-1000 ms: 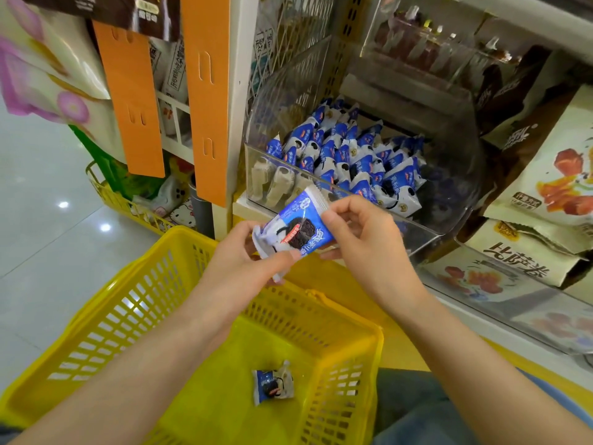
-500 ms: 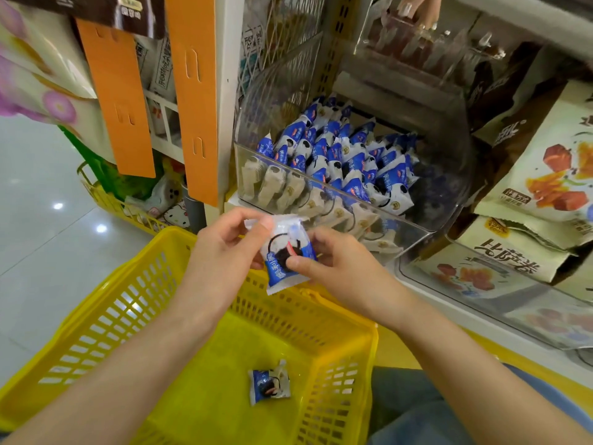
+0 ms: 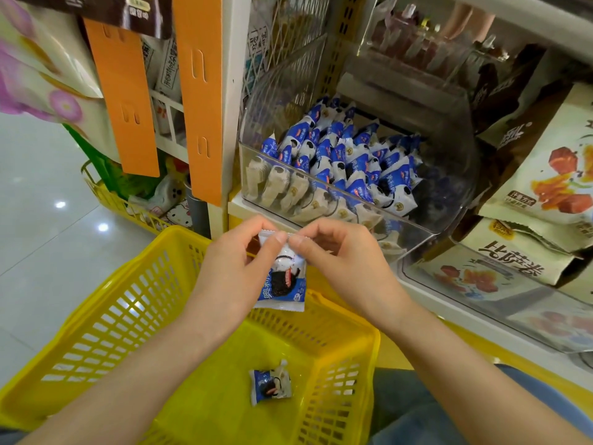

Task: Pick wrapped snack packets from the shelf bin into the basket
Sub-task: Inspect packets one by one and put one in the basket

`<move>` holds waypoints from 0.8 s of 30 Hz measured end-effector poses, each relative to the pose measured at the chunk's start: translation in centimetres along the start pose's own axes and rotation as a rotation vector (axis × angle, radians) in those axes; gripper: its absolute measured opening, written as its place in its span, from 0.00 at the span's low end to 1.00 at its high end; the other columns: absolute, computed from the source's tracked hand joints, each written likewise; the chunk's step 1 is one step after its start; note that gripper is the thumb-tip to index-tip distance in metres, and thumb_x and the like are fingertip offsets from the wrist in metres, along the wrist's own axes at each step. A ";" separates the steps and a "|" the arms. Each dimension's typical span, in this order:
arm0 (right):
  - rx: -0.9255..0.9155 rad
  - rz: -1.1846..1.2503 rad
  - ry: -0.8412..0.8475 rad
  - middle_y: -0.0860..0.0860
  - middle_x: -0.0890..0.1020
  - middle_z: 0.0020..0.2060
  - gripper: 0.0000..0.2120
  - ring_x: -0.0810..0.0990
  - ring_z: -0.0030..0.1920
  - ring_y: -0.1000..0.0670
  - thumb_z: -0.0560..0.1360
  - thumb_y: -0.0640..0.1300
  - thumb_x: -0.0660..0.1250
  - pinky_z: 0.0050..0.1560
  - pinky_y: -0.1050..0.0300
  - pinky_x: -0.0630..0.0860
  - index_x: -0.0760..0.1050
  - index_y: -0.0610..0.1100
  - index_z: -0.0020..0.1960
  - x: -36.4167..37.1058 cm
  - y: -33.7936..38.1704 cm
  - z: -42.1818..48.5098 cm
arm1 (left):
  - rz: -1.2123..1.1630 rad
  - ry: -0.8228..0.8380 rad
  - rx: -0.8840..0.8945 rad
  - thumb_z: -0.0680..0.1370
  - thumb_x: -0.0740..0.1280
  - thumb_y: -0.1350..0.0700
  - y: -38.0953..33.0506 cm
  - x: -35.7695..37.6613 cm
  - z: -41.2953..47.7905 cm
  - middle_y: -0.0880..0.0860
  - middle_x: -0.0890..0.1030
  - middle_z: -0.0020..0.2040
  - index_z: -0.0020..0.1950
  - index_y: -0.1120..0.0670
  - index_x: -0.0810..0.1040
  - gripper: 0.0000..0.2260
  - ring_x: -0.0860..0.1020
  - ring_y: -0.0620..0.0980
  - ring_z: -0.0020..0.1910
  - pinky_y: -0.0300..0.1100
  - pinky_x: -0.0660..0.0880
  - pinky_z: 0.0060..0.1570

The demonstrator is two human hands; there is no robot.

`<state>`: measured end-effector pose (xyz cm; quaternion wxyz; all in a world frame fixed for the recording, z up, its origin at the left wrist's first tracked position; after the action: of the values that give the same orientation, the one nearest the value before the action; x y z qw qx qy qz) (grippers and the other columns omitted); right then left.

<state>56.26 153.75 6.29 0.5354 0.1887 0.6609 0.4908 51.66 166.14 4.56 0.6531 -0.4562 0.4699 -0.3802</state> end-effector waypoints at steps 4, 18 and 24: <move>-0.215 -0.221 -0.045 0.55 0.80 0.35 0.05 0.78 0.38 0.56 0.74 0.47 0.68 0.40 0.59 0.75 0.79 0.47 0.42 -0.3 1.5 -0.5 | 0.005 0.031 -0.027 0.76 0.63 0.51 0.1 0.2 0.1 0.54 0.76 0.32 0.40 0.54 0.76 0.09 0.72 0.46 0.31 0.48 0.70 0.32; -0.300 -0.257 -0.254 0.53 0.80 0.40 0.06 0.78 0.43 0.55 0.73 0.46 0.67 0.44 0.57 0.76 0.79 0.44 0.45 -1.9 2.8 -0.8 | -0.113 0.119 -0.505 0.81 0.50 0.46 4.1 1.1 0.2 0.52 0.80 0.38 0.42 0.52 0.74 0.18 0.79 0.51 0.38 0.47 0.75 0.43; -0.526 -0.346 -0.089 0.50 0.82 0.42 0.05 0.76 0.47 0.54 0.71 0.43 0.71 0.51 0.63 0.72 0.82 0.42 0.43 0.0 3.7 -1.4 | -0.563 0.133 -0.611 0.78 0.56 0.44 3.7 1.1 0.1 0.55 0.85 0.43 0.50 0.55 0.81 0.19 0.81 0.49 0.40 0.44 0.77 0.43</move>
<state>54.01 154.80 9.38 0.6700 -0.0501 0.5095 0.5376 52.32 166.25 0.77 0.3269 -0.7137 0.4592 -0.4157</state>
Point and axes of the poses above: each hand's wrist, its own z-axis towards the middle knuckle, its own x-axis out of the palm, y = z × x, the point moved 7 cm from there along z, towards the middle knuckle
